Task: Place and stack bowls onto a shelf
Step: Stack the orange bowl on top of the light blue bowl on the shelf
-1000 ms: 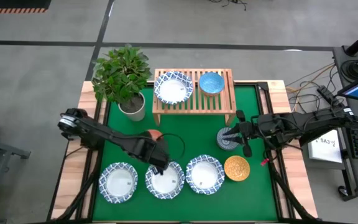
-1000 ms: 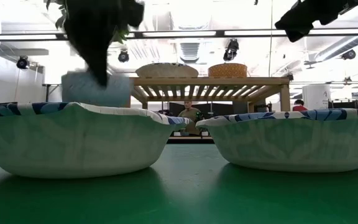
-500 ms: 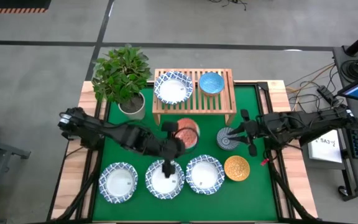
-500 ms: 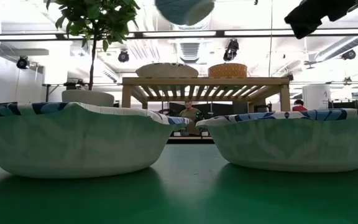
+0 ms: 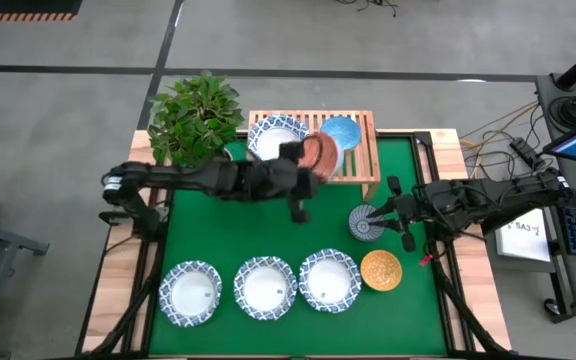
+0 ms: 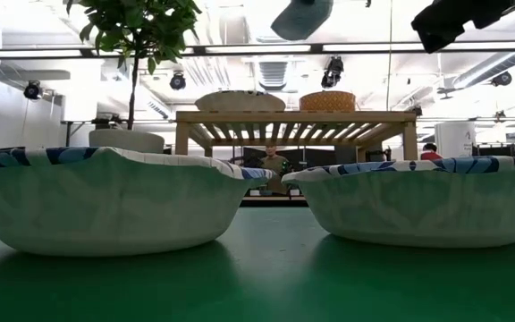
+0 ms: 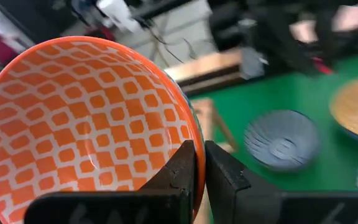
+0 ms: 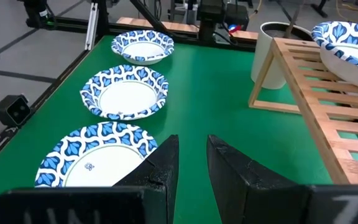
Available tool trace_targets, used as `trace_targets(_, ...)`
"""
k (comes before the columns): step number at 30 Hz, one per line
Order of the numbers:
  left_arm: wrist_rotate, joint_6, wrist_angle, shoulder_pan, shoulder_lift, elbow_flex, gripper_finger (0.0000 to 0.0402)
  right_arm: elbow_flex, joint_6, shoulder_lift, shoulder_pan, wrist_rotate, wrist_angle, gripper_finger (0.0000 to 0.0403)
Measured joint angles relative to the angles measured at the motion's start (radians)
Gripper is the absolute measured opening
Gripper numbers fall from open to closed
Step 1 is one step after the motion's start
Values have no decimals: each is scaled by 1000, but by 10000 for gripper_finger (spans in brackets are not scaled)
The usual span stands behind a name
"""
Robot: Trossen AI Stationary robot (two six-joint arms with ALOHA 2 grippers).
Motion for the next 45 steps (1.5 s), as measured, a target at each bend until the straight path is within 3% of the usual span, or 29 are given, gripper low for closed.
trace_targets(5, 1, 79, 83, 70, 45, 0, 7, 0, 1, 0, 0, 0, 0, 73)
trace_targets(10, 13, 49, 183, 143, 64, 0, 7, -1, 2, 0, 0, 0, 0, 73)
trace_targets(21, 211, 27, 288, 236, 111, 0, 8, -2, -8, 0, 0, 1, 0, 73)
trace_targets(45, 211, 3, 291, 268, 169, 0, 8, -2, -36, 0, 0, 3, 6, 73)
